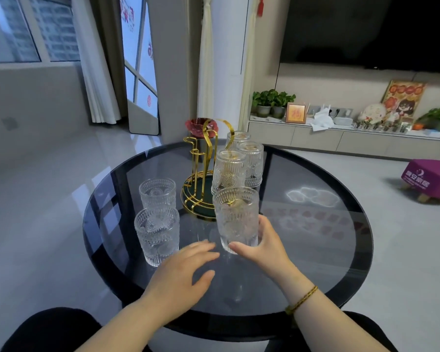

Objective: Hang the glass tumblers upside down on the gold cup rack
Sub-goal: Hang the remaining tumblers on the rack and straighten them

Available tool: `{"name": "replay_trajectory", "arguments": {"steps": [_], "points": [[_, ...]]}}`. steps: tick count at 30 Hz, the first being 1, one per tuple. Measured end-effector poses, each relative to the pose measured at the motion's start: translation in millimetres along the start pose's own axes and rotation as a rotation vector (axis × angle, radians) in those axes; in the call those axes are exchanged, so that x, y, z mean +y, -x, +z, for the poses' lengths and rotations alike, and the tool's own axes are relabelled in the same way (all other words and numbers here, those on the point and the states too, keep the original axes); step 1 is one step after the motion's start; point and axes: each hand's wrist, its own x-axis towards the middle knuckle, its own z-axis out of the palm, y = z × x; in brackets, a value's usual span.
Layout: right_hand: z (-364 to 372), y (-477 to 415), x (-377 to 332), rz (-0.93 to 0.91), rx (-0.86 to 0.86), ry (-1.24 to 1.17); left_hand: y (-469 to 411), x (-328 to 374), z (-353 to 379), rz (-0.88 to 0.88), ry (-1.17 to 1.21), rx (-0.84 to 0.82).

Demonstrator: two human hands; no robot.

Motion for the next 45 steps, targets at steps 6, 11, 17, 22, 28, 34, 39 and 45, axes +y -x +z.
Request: {"name": "replay_trajectory", "arguments": {"steps": [6,11,17,22,28,34,39,45], "points": [[-50.5,-13.8,-43.6,-0.093,0.044,0.004,-53.7,15.4,-55.8,0.018,-0.011,0.260],[-80.8,-40.2,-72.8,-0.091,0.143,0.079,-102.6,5.9,-72.0,-0.028,-0.213,0.138],[-92.5,-78.8,-90.4,-0.038,0.279,0.135,-150.9,-6.0,-74.9,-0.041,-0.291,0.059],[-103.9,-121.9,-106.4,-0.031,0.346,0.255,-175.1,-19.1,-70.6,-0.067,-0.319,-0.004],[-98.9,-172.0,-120.7,-0.050,0.287,0.364,-186.9,-25.5,-74.2,-0.130,-0.258,0.036],[-82.0,-213.1,-128.9,-0.087,0.242,0.381,-186.2,-33.7,-79.0,-0.069,-0.284,-0.001],[-66.1,-241.3,-138.7,-0.130,0.210,0.404,-175.5,-48.0,-83.8,0.016,-0.266,-0.020],[-44.5,-267.9,-145.0,-0.156,0.074,0.451,-166.6,-53.5,-81.2,0.039,-0.274,-0.028]]}}
